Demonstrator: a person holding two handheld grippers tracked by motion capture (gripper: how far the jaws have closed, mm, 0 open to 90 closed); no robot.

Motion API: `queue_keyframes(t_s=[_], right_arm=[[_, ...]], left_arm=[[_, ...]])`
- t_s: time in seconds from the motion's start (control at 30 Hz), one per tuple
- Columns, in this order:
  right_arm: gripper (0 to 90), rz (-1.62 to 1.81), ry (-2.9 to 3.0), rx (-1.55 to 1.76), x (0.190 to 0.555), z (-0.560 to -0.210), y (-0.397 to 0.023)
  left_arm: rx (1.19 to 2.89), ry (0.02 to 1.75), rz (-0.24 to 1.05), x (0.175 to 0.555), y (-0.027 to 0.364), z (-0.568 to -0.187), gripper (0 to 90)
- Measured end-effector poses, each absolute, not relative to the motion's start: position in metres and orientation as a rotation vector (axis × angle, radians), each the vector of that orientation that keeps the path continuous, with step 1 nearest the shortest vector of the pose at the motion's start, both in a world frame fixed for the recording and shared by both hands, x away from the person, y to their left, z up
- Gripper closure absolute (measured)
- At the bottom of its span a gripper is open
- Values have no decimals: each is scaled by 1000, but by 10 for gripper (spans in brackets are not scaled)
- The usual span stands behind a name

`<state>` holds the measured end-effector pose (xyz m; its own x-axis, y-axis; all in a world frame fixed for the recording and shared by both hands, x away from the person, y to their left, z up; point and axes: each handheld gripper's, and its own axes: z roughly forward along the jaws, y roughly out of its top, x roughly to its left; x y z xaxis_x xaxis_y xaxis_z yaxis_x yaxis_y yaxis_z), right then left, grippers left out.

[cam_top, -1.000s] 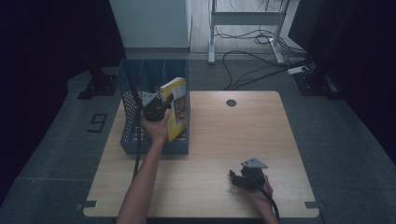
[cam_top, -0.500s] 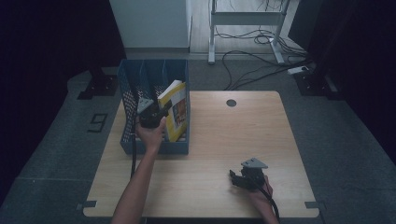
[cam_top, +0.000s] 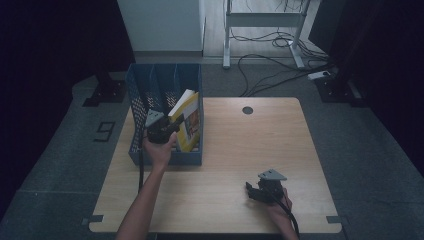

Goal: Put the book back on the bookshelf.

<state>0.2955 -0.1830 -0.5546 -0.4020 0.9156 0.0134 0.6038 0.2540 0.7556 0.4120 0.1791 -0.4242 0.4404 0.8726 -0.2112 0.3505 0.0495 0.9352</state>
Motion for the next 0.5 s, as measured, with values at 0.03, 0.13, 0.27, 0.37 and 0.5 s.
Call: queue_keyframes(t_s=[0.03, 0.13, 0.27, 0.37, 0.5], right_arm=[[264, 970, 2100, 1380, 295, -555, -183], [264, 970, 2100, 1381, 295, -555, -183], [264, 970, 2100, 1380, 296, -555, -183], [264, 970, 2100, 1380, 295, -555, -183], [264, 970, 2100, 1380, 295, -555, -183]], left_arm=[[1536, 1118, 563, 411, 179, -424, 701], [1547, 1117, 555, 408, 179, -425, 695], [1562, 1117, 527, 406, 180, -424, 665], [1563, 1123, 530, 406, 180, -422, 661], [1567, 1126, 528, 406, 179, -418, 650]])
